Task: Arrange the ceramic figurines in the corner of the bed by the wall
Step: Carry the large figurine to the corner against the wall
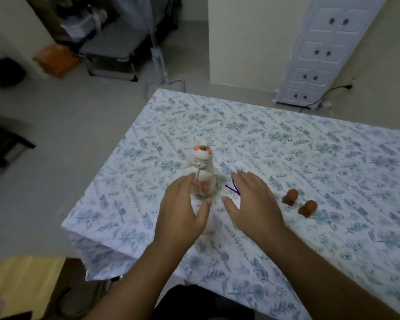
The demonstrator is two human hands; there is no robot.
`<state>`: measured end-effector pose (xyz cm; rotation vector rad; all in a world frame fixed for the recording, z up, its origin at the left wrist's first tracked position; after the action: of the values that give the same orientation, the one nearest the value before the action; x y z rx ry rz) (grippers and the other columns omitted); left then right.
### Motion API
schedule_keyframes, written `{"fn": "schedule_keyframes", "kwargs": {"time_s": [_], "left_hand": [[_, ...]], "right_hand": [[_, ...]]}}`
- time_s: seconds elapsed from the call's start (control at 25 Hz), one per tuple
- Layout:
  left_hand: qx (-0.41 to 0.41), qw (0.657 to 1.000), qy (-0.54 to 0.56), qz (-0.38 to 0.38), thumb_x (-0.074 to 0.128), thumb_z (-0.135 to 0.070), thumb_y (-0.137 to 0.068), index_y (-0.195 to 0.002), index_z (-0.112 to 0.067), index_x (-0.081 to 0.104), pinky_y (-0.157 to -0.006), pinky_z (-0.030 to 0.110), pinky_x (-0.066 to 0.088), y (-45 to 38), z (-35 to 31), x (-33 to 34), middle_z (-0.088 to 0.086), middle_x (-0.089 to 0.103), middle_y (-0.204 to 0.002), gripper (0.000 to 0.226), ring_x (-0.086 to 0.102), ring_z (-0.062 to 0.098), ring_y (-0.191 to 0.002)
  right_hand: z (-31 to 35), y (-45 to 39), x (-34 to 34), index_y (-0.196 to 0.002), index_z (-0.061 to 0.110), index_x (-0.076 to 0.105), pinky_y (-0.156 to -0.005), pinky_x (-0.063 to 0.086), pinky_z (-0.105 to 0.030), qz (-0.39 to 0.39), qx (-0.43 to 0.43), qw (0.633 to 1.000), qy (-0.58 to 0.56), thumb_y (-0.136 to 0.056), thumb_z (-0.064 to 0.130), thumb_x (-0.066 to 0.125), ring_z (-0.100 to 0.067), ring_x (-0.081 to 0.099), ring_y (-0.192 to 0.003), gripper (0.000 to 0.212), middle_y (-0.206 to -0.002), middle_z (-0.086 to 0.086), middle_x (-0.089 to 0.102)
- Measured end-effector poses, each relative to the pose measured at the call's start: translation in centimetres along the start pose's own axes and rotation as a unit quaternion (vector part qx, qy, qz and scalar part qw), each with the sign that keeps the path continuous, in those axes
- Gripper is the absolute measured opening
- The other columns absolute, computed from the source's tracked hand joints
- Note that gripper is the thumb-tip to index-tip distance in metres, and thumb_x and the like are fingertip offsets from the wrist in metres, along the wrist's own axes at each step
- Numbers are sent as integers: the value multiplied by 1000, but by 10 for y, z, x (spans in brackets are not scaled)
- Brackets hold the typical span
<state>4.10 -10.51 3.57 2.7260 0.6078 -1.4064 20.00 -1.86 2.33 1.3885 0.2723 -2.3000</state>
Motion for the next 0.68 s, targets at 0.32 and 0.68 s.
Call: {"fn": "schedule_keyframes", "kwargs": {"time_s": [0.32, 0.68], "left_hand": [[-72, 973, 162, 147, 78, -32, -86, -147, -36, 38, -101, 15, 39, -82, 57, -2, -17, 49, -139, 73, 44, -8, -129], [3, 935, 296, 194, 78, -12, -86, -121, -55, 55, -75, 17, 59, -128, 46, -28, -33, 66, -112, 60, 62, -14, -100]], "right_hand": [[61, -75, 13, -145, 30, 37, -69, 45, -1, 29, 112, 955, -273, -89, 24, 74, 23, 61, -82, 67, -123, 11, 57], [75, -84, -6, -128, 43, 49, -82, 58, -25, -109, 138, 914, -367, -77, 32, 83, -1, 65, -103, 62, -110, 20, 66]]}}
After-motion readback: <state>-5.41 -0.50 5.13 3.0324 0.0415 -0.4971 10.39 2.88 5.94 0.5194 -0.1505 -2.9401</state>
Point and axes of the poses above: each hand's wrist, its own y-axis away from the middle knuckle, its own x-axis out of the palm, z = x × y, the point moved 2 cm from there along -y, towards the middle knuckle
